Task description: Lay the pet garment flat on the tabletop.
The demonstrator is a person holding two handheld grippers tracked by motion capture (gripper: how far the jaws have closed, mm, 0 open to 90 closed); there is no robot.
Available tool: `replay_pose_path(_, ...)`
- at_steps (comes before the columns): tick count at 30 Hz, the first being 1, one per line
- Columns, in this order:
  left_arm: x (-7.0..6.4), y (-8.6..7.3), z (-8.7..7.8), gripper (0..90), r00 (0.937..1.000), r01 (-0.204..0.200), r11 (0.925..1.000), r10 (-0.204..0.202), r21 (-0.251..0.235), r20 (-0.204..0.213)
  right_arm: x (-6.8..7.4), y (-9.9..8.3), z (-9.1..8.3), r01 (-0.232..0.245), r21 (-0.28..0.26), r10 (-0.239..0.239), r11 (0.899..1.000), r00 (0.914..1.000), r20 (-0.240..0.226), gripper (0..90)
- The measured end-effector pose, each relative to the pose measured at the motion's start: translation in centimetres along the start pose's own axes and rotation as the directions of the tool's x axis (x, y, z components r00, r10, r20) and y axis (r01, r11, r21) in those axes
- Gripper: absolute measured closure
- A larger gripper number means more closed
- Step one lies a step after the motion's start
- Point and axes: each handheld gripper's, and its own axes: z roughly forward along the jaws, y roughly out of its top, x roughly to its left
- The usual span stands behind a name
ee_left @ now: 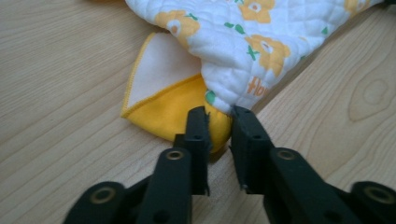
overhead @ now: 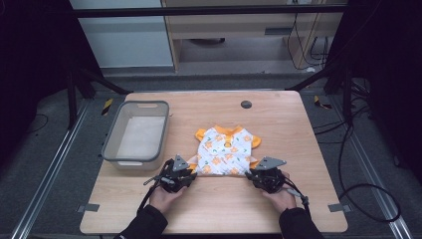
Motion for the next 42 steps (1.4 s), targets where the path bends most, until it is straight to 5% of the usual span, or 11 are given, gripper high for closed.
replay_pose_path(6,-0.2,0.7,-2.2,86.0,0.9980,0.012,0.9982,-0.009,-0.059,0.063,0.3,0.8,-1.6,-0.019,-0.045,0.017,0.999,0.9991,-0.040,83.0)
replay_pose_path(10,-1.1,1.7,-6.0,86.3,0.9905,0.018,0.9907,0.000,-0.135,0.138,0.5,1.6,-5.0,-0.058,-0.110,0.048,0.992,0.9947,-0.091,82.9)
replay_pose_path(16,-1.1,2.9,-7.1,85.8,0.9900,0.037,0.9874,-0.015,-0.154,0.140,-0.1,2.9,-7.2,-0.156,-0.142,0.132,0.978,0.9781,-0.160,82.4)
replay_pose_path(20,0.1,3.9,-4.5,85.3,0.9948,0.068,0.9927,-0.060,-0.100,0.083,-2.0,3.4,-4.1,-0.217,-0.075,0.211,0.973,0.9744,-0.076,80.9)
replay_pose_path(21,0.5,4.0,-3.6,85.3,0.9944,0.083,0.9924,-0.076,-0.091,0.073,-2.0,3.4,-4.1,-0.217,-0.075,0.211,0.973,0.9744,-0.076,80.9)
replay_pose_path(23,1.6,4.1,-1.3,84.0,0.9893,0.141,0.9871,-0.137,-0.076,0.050,-3.1,3.1,-1.5,-0.228,-0.051,0.228,0.972,0.9737,-0.009,77.2)
replay_pose_path(27,2.3,3.8,0.5,76.0,0.9841,0.176,0.9817,-0.174,-0.072,0.035,-3.3,2.9,0.7,-0.180,-0.064,0.184,0.982,0.9810,0.061,70.9)
replay_pose_path(31,2.3,3.7,-0.1,60.8,0.9875,0.158,0.9833,-0.157,-0.091,0.016,-3.2,2.9,0.4,-0.176,-0.077,0.181,0.981,0.9810,0.070,67.8)
replay_pose_path(35,2.2,3.7,-1.7,43.1,0.9917,0.125,0.9830,-0.128,-0.134,-0.012,-3.4,3.1,-2.1,-0.165,-0.148,0.176,0.975,0.9825,0.062,60.1)
replay_pose_path(42,2.0,1.8,-4.0,35.7,0.9992,0.036,0.9918,-0.038,-0.123,-0.016,-2.8,1.5,-4.7,-0.131,-0.172,0.142,0.976,0.9886,0.051,52.9)
